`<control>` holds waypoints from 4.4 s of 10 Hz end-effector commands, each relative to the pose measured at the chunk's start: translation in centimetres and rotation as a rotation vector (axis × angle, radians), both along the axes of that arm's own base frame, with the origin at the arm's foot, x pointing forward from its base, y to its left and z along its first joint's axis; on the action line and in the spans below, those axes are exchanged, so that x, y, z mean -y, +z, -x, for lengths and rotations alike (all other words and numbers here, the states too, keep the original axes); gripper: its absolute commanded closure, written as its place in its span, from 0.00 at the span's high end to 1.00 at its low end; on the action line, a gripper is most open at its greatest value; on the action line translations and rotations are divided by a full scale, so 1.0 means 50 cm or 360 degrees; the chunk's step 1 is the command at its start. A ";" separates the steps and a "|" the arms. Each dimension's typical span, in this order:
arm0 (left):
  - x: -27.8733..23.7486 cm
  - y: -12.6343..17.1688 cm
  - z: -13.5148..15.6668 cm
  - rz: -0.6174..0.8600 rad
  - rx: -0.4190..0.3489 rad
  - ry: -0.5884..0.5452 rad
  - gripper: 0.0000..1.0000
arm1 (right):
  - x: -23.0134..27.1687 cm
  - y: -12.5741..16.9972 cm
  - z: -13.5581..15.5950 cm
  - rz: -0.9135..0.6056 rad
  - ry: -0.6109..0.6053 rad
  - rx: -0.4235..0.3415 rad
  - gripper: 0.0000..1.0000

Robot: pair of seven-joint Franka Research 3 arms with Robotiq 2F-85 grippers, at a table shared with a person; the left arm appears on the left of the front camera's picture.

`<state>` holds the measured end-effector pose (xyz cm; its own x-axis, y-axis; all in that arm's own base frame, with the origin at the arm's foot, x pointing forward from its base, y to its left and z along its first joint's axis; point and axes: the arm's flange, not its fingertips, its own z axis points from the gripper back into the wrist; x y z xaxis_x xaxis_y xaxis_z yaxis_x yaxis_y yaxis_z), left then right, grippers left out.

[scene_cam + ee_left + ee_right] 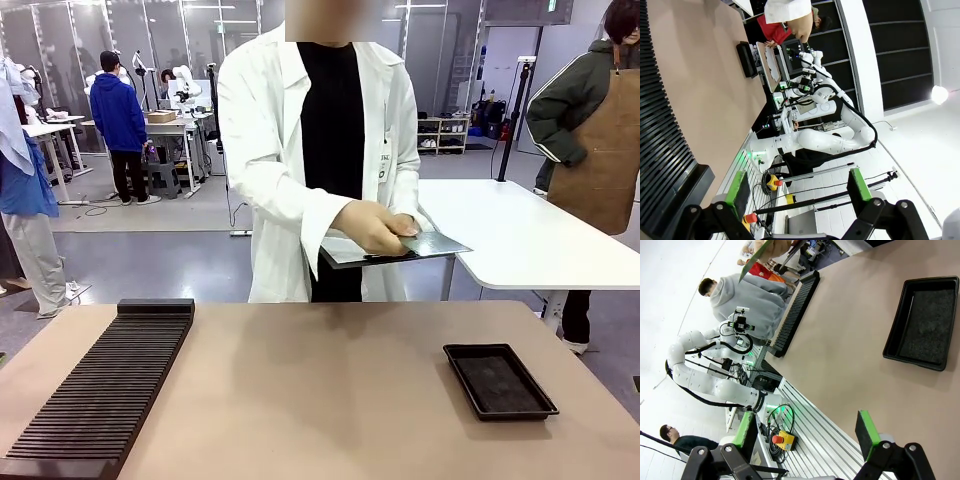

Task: Inspect the PCB.
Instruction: Pick up the Blank PCB that the human is holding.

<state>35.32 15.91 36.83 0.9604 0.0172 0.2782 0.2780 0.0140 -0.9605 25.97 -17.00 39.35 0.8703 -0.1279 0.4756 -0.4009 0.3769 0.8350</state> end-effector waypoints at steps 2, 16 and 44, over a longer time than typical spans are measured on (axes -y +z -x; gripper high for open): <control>-0.002 0.000 0.001 -0.0008 -0.0002 -0.0008 1.00 | 0.002 0.002 0.000 -0.0010 -0.0004 0.0041 1.00; -0.002 0.000 0.001 -0.0008 -0.0002 -0.0008 1.00 | -0.198 0.222 -0.163 -0.0396 0.0253 -0.0518 1.00; -0.002 0.000 0.001 -0.0008 -0.0002 -0.0008 1.00 | -0.453 0.118 -0.344 -0.0578 0.0190 -0.0917 0.00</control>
